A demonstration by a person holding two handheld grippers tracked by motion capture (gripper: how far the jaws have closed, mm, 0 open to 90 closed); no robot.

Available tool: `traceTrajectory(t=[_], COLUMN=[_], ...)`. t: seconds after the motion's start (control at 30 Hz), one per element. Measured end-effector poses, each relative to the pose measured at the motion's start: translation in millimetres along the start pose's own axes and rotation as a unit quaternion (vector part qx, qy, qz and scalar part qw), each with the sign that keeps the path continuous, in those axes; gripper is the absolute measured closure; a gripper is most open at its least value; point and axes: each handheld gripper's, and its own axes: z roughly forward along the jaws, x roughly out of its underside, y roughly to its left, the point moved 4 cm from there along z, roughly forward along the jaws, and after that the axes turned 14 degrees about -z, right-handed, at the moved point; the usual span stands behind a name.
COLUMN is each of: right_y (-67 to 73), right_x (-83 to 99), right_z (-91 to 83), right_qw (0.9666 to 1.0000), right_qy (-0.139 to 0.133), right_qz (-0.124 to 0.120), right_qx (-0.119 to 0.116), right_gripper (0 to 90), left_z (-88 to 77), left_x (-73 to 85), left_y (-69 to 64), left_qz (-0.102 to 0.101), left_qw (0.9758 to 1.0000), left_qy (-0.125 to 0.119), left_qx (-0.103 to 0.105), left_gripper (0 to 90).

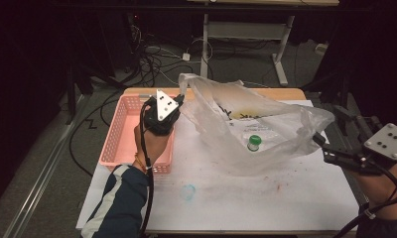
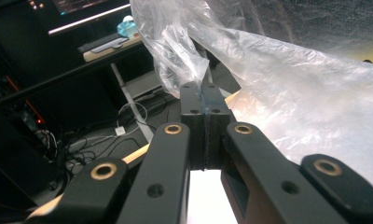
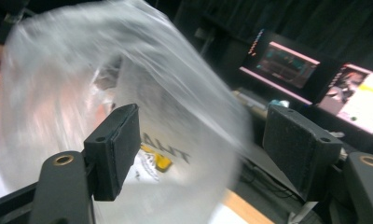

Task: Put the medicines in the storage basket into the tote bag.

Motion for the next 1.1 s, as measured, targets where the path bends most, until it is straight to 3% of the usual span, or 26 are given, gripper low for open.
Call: traceTrajectory(t=[0.1, 0.17, 0.23, 0.3, 0.33, 0.4, 0.53, 0.67, 0.8, 0.93, 1.1], right_y=[-7.0, -11.5, -13.4, -14.0, -14.0, -9.8, 0.0, 3.8, 3.5, 6.9, 7.1], right_x=[2.8, 7.3, 11.2, 15.4, 17.6, 26.1, 43.2, 53.0, 53.7, 59.9, 68.9], right_z=[-9.3, -14.8, -19.3, -23.0, -23.3, -20.7, -10.3, -6.9, -9.8, -4.0, 5.2], right_qw=[0.9998, 0.9992, 0.9985, 0.9979, 0.9977, 0.9978, 0.9981, 0.9981, 0.9982, 0.9978, 0.9968], right_qy=[0.000, -0.004, -0.006, -0.008, -0.008, -0.001, 0.024, 0.036, 0.033, 0.044, 0.057], right_qz=[0.006, 0.023, 0.032, 0.037, 0.040, 0.050, 0.045, 0.043, 0.045, 0.045, 0.050], right_qx=[0.020, 0.033, 0.044, 0.051, 0.054, 0.044, 0.034, 0.026, 0.025, 0.022, 0.024], right_gripper=[28.0, 27.9, 27.7, 27.7, 27.8, 27.7, 27.6, 28.0, 28.5, 28.5, 28.6], left_z=[-2.8, -4.4, -6.5, -7.9, -9.7, -12.2, -19.7, -28.3, -39.2, -52.1, -67.7], left_x=[1.4, 2.0, 1.8, 3.8, 5.6, 8.5, 12.0, 12.9, 16.9, 25.8, 37.5], left_y=[5.2, 7.4, 8.2, 5.6, 3.8, 1.7, -2.7, -9.7, -14.4, -11.2, -4.2], left_qz=[-0.002, -0.007, -0.009, -0.012, -0.008, -0.002, 0.002, 0.020, 0.034, 0.044, 0.054], left_qw=[0.9999, 0.9999, 0.9996, 0.9996, 0.9994, 0.9994, 0.9989, 0.9980, 0.9975, 0.9964, 0.9947], left_qy=[-0.005, -0.010, -0.025, -0.020, -0.024, -0.026, -0.032, -0.037, -0.042, -0.028, -0.015], left_qx=[-0.012, -0.010, 0.012, 0.013, 0.023, 0.024, 0.034, 0.047, 0.046, 0.066, 0.087], left_gripper=[87.6, 87.2, 86.6, 68.8, 65.6, 62.9, 59.8, 50.4, 29.1, 17.4, 12.8])
